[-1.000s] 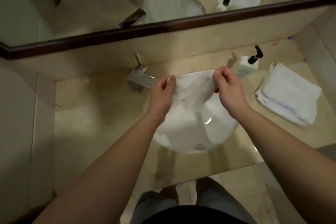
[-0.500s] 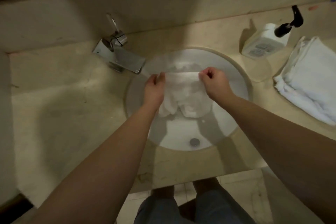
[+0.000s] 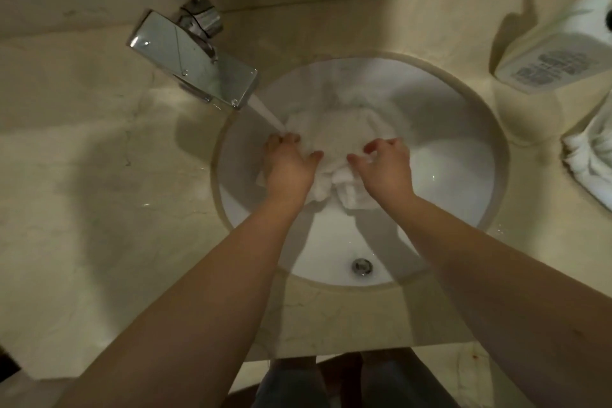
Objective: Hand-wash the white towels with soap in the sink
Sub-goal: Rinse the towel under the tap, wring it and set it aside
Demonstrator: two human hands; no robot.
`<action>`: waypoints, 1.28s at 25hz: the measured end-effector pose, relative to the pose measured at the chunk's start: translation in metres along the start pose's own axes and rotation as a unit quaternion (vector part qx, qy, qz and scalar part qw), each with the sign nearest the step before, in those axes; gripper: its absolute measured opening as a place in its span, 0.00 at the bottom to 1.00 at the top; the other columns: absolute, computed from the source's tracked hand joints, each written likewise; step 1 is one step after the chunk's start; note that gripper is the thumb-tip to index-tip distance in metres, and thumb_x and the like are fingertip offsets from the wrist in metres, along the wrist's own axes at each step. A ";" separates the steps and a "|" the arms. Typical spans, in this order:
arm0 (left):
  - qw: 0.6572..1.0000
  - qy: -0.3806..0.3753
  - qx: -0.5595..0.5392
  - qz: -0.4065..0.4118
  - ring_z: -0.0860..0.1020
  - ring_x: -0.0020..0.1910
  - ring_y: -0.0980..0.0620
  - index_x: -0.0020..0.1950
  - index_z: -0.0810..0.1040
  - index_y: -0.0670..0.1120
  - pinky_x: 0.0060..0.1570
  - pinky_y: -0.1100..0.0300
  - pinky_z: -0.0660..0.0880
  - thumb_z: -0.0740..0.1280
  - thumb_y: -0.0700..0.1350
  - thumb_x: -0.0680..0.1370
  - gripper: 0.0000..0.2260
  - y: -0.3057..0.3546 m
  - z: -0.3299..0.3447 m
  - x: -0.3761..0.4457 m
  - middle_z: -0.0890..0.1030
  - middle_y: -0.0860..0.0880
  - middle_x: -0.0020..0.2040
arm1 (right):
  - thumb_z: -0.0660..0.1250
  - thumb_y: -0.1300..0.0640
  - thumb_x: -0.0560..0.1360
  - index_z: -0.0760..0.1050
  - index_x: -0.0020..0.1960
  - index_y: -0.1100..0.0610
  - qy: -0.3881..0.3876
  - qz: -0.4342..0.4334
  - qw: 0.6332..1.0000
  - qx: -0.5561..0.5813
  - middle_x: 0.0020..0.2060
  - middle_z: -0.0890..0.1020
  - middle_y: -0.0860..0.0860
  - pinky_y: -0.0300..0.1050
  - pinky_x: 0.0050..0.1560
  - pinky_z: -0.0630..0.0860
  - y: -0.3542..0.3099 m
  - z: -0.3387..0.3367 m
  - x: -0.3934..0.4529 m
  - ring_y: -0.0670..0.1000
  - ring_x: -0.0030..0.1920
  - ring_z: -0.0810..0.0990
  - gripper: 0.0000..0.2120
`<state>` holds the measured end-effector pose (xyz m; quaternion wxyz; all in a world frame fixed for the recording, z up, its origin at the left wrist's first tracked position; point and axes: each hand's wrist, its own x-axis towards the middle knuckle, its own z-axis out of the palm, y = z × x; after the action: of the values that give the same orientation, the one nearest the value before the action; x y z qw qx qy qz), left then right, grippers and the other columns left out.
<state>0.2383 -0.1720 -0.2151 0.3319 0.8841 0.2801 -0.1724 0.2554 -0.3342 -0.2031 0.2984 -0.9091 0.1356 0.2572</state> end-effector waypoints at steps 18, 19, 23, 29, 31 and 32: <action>0.990 -0.019 -0.141 -0.012 0.77 0.54 0.48 0.65 0.75 0.50 0.51 0.61 0.69 0.62 0.53 0.82 0.13 0.043 -0.036 0.032 0.79 0.50 0.56 | 0.64 0.54 0.80 0.75 0.56 0.53 0.024 -0.009 0.943 0.333 0.51 0.79 0.51 0.44 0.52 0.73 -0.040 -0.021 0.030 0.50 0.50 0.77 0.06; 0.994 -0.008 -0.103 0.027 0.76 0.59 0.47 0.68 0.74 0.48 0.56 0.61 0.69 0.61 0.52 0.83 0.16 0.037 -0.031 0.033 0.78 0.48 0.62 | 0.63 0.53 0.80 0.73 0.62 0.53 0.022 -0.031 0.965 0.261 0.57 0.77 0.52 0.43 0.56 0.71 -0.035 -0.015 0.033 0.51 0.56 0.75 0.12; 0.966 0.079 -0.027 0.245 0.73 0.67 0.42 0.69 0.76 0.41 0.67 0.51 0.68 0.54 0.57 0.80 0.27 0.000 0.007 0.026 0.76 0.40 0.67 | 0.57 0.50 0.80 0.75 0.67 0.55 0.139 -0.222 0.965 0.000 0.67 0.75 0.56 0.55 0.71 0.62 -0.008 0.013 0.035 0.57 0.69 0.70 0.20; 0.961 0.046 -0.037 0.270 0.70 0.71 0.46 0.77 0.67 0.44 0.68 0.54 0.67 0.46 0.70 0.79 0.39 -0.019 0.043 0.034 0.72 0.42 0.73 | 0.52 0.42 0.79 0.66 0.75 0.55 0.067 -0.255 0.963 0.058 0.73 0.68 0.59 0.50 0.74 0.60 0.012 0.045 0.055 0.58 0.73 0.66 0.29; 0.964 0.069 -0.094 0.237 0.73 0.67 0.48 0.76 0.68 0.44 0.64 0.58 0.68 0.45 0.72 0.77 0.41 -0.016 0.046 0.035 0.75 0.43 0.71 | 0.54 0.41 0.78 0.66 0.75 0.57 0.077 -0.249 0.960 0.103 0.72 0.71 0.57 0.50 0.72 0.64 0.007 0.054 0.057 0.57 0.71 0.69 0.31; 0.965 0.086 -0.114 0.221 0.74 0.65 0.48 0.75 0.69 0.44 0.61 0.59 0.69 0.45 0.73 0.77 0.42 -0.015 0.048 0.036 0.76 0.44 0.70 | 0.55 0.40 0.78 0.67 0.74 0.57 0.088 -0.244 0.958 0.122 0.71 0.73 0.55 0.48 0.71 0.66 0.006 0.057 0.058 0.56 0.70 0.71 0.31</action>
<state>0.2521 -0.1818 -0.2751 0.4355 0.8917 0.1225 0.0149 0.2787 -0.3091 -0.2772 0.4472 -0.8905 -0.0339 0.0769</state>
